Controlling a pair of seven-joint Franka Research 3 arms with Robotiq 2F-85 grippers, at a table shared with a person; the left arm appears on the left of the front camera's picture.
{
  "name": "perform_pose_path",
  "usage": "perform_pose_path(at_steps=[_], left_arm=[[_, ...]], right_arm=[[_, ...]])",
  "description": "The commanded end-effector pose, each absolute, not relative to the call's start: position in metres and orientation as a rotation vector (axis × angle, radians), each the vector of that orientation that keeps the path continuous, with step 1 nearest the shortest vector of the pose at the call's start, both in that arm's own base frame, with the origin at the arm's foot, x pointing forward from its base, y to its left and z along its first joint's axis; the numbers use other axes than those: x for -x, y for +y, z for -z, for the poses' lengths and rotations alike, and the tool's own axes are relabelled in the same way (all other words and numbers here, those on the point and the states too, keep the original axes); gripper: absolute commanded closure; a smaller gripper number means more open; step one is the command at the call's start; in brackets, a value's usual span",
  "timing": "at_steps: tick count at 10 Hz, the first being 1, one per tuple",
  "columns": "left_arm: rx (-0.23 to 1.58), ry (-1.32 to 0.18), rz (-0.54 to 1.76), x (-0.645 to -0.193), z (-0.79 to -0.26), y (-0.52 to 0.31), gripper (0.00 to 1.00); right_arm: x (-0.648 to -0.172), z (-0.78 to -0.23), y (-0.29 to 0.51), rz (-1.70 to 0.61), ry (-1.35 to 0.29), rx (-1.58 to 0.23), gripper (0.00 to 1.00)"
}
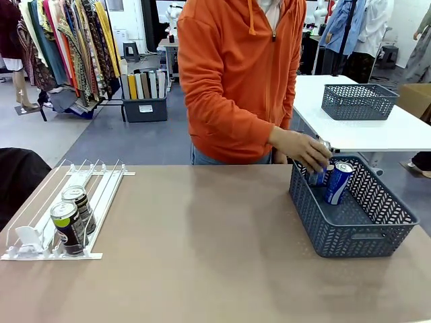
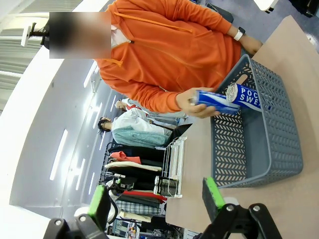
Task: Retrieve and store the cans from the dispenser.
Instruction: Pick up the last remaining can from one row of the Automatic Can Dispenser and place it in the middle of the table, then pick up one can from the Automatic Can Dispenser and place it in the middle of the table.
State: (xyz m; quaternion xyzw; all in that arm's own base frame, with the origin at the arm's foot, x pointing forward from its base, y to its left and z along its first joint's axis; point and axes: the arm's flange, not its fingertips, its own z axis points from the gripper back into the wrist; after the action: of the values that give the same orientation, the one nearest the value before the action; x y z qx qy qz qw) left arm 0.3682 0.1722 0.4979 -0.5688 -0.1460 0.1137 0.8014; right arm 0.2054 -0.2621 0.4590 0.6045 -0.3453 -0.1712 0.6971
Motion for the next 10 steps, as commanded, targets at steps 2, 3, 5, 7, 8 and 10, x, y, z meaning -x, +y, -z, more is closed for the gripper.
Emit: perform_pose_path(at_steps=[2, 3, 5, 7, 8, 10], left_arm=[[1.211, -0.318, -0.236, -0.3648, -0.5041, 0.1718, 0.00], [1.211, -0.318, -0.236, -0.3648, -0.5041, 0.1718, 0.00], [1.211, -0.318, -0.236, -0.3648, -0.5041, 0.1718, 0.00], [1.211, -0.318, -0.236, -0.3648, -0.5041, 0.1718, 0.00], [1.211, -0.318, -0.236, -0.3648, -0.5041, 0.1718, 0.00], [1.211, -0.318, -0.236, -0.3648, -0.5041, 0.1718, 0.00]], right_arm=[[-0.2087, -0.4617, -0.2622, 0.363, -0.804, -1.353, 0.00], [-0.2087, -0.4617, -0.2622, 0.363, -0.804, -1.353, 0.00], [-0.2087, -0.4617, -0.2622, 0.363, -0.804, -1.353, 0.00], [-0.2087, -0.4617, -0.2622, 0.363, -0.804, -1.353, 0.00], [-0.2087, -0.4617, -0.2622, 0.363, -0.804, -1.353, 0.00], [-0.2087, -0.4617, -0.2622, 0.363, -0.804, -1.353, 0.00]])
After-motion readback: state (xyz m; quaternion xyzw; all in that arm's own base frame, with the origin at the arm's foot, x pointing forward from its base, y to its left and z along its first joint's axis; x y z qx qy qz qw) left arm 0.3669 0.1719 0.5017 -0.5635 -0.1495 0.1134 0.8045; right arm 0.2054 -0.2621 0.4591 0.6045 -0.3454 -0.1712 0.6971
